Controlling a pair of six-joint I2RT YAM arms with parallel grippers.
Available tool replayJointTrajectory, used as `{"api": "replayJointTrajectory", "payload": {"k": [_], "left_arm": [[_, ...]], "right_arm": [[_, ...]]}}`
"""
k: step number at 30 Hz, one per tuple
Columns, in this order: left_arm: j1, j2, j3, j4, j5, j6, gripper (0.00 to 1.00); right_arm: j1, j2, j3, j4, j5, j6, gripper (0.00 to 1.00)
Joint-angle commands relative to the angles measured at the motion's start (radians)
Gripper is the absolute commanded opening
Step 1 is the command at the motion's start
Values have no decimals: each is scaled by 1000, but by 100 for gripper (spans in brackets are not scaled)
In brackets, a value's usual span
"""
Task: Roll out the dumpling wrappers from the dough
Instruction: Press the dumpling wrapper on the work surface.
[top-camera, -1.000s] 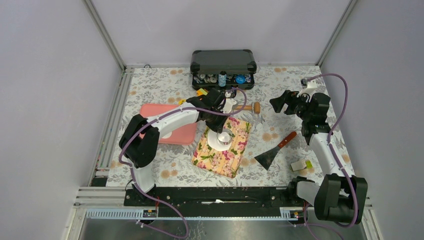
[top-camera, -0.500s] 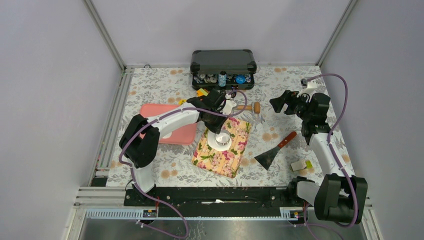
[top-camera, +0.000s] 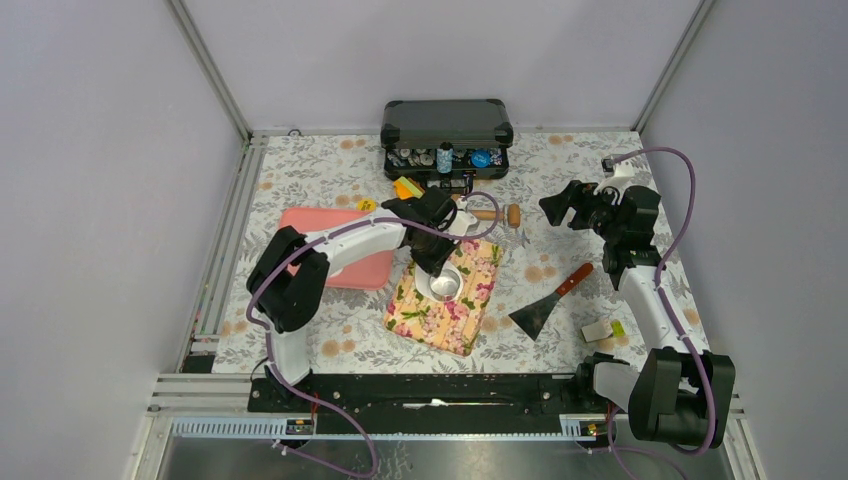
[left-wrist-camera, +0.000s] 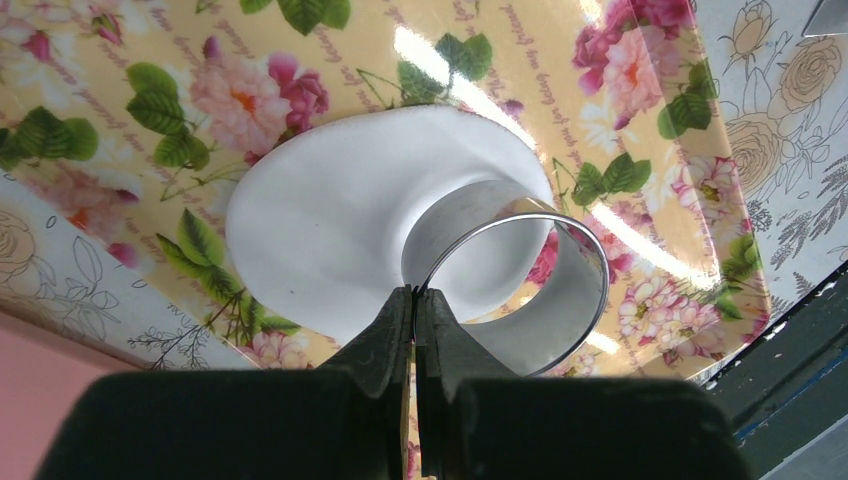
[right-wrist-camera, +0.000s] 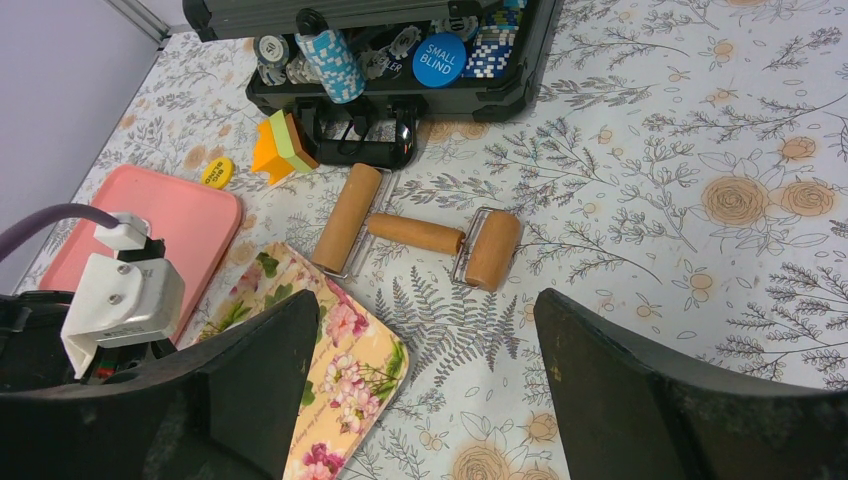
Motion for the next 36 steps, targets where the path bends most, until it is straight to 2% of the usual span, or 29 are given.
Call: {"api": "replayJointTrajectory", "payload": {"k": [1,36], "left_arm": [[-9,2,26,33,3,0,0],[-9,31,22,64,-27,-12,0]], "right_arm": [[-5,-17,0,43,-29,4,86],[-10,-16,-1,43,-43,18,86]]}}
